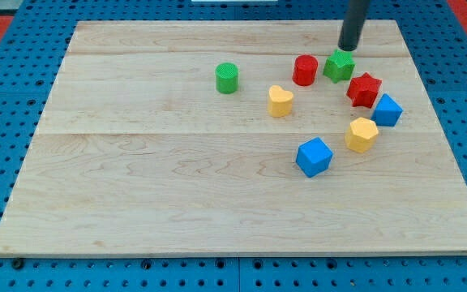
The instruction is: Push the green star and red circle slightly down
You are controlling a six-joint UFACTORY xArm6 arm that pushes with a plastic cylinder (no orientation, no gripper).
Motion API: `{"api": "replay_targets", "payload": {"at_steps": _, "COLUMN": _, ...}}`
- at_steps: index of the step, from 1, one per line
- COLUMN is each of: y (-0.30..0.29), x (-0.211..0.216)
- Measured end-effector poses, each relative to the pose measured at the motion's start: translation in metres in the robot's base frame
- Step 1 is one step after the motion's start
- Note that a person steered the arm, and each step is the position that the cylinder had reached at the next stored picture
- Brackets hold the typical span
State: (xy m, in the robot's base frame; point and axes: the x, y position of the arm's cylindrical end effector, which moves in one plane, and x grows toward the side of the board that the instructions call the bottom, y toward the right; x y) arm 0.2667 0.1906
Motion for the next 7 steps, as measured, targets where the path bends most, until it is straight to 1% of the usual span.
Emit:
{"api": "replay_targets", "payload": {"at_steps": 1, "y": -0.017, "x": 0.000}}
{"api": "replay_targets", "payload": {"at_steps": 3, "y": -0.017, "x": 0.032}}
{"api": "replay_targets", "payload": {"at_steps": 4, "y": -0.013, "x": 0.032}}
{"api": "replay_targets", "payload": {"at_steps": 5, "y": -0.046, "x": 0.032}}
{"api": "replay_targets", "payload": {"at_steps": 7, "y": -0.081, "x": 0.032}}
